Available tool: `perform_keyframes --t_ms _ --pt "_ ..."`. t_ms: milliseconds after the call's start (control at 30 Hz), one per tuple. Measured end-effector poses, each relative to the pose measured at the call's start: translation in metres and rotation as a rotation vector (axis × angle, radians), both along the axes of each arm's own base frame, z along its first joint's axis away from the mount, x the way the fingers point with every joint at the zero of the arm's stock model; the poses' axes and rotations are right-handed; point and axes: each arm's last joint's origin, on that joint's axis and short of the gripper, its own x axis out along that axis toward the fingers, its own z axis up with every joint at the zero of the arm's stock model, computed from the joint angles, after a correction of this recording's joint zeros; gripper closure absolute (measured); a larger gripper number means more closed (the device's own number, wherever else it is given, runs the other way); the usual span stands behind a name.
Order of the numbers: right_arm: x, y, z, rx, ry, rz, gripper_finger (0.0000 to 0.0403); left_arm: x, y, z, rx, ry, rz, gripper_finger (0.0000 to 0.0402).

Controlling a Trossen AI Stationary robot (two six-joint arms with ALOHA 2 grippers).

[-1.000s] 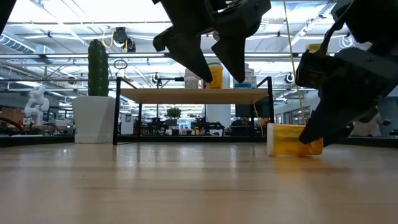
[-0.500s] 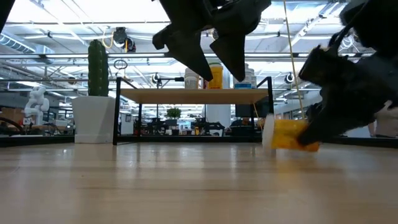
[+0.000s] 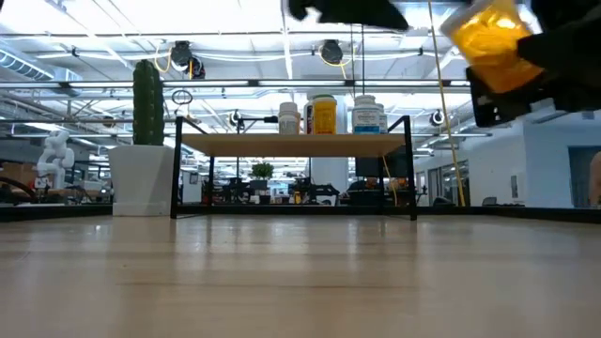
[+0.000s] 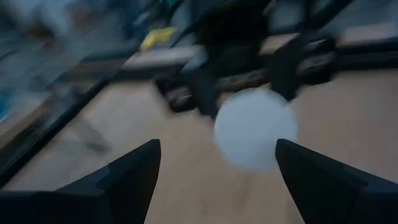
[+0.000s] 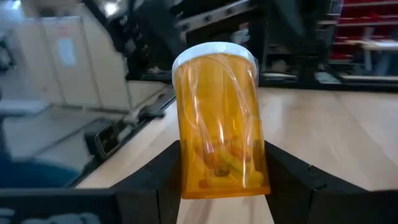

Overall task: Pick and place medicine bottles onto shelf by color
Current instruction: Put the orange capsule bottle on the shelf

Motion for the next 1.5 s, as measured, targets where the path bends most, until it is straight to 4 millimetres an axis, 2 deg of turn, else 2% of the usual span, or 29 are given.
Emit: perform_keyframes --t_ms 133,367,633,900,1133,1500 --pt "0.003 0.011 0.006 -0.047 -0.038 0.047 0.0229 0.002 0.004 -0.008 -0.014 -0.121 -0.153 0.0080" --pt "0.003 0.015 0.009 -0.052 -0.064 0.071 0.0228 0.001 0.007 -0.016 0.013 -0.178 -0.374 0.0080" --pt "0.005 0.017 0.024 0.023 -0.187 0.106 0.0228 0.003 0.008 -0.018 0.079 -0.168 -0.429 0.0080" --pt "0.005 0.018 0.023 0.013 -0.180 0.138 0.0227 0.003 0.007 -0.003 0.136 -0.309 -0.434 0.0080" --pt "0.005 0.017 0.022 0.010 -0.179 0.136 0.0227 0.007 0.012 -0.003 0.118 -0.315 -0.464 0.0082" --pt "0.006 0.016 0.022 0.016 -0.177 0.128 0.0227 0.011 0.022 -0.003 0.067 -0.319 -0.461 0.0174"
